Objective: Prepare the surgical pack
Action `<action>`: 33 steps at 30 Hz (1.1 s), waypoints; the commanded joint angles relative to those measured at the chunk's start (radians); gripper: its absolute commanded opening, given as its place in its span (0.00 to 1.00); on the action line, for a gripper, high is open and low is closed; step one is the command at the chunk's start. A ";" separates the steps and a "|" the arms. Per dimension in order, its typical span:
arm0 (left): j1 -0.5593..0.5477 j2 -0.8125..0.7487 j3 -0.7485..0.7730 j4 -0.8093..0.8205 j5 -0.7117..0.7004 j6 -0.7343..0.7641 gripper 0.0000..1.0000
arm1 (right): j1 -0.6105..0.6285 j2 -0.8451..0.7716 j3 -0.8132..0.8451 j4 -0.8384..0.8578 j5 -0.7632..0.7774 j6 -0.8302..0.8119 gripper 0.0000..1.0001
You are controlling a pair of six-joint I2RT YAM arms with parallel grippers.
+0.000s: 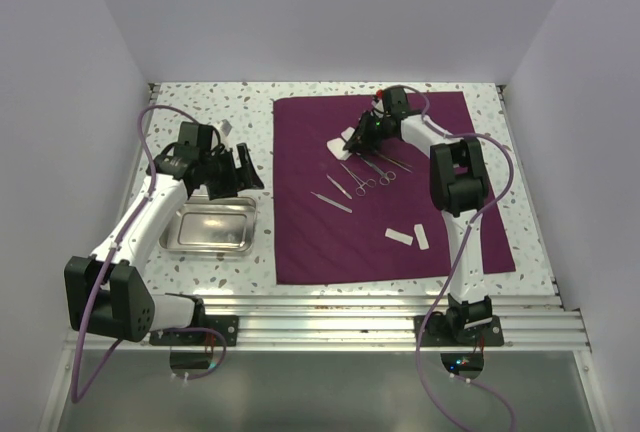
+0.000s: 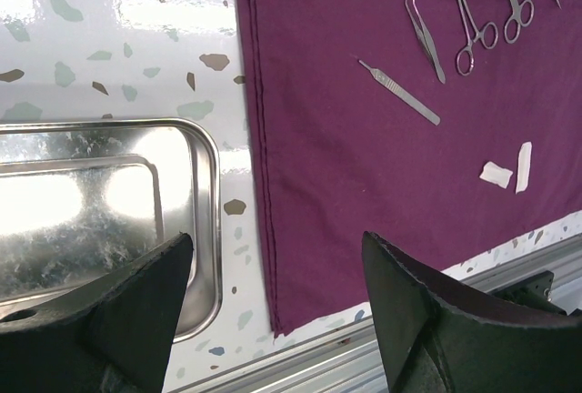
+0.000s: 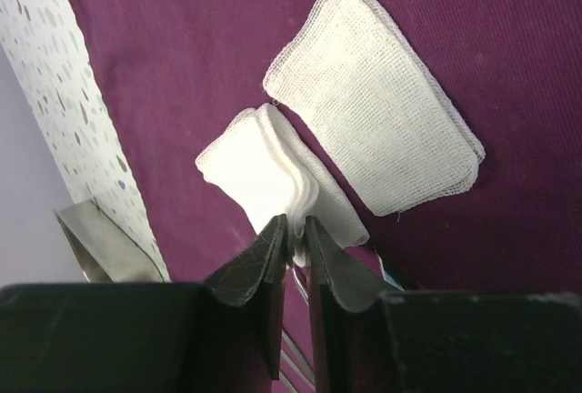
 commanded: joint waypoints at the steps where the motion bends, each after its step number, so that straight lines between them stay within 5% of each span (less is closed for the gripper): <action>1: -0.007 0.002 0.031 0.046 0.019 0.002 0.79 | -0.004 -0.009 0.036 -0.014 0.013 -0.030 0.23; 3: -0.007 0.002 0.028 0.049 0.019 -0.002 0.79 | -0.004 -0.029 0.042 -0.045 0.021 -0.039 0.37; 10: -0.007 -0.014 0.008 0.060 0.029 -0.012 0.78 | -0.007 -0.097 0.009 -0.099 0.043 -0.058 0.44; 33: -0.007 -0.021 0.008 0.060 0.036 -0.020 0.78 | -0.001 -0.086 -0.125 0.110 0.075 0.199 0.46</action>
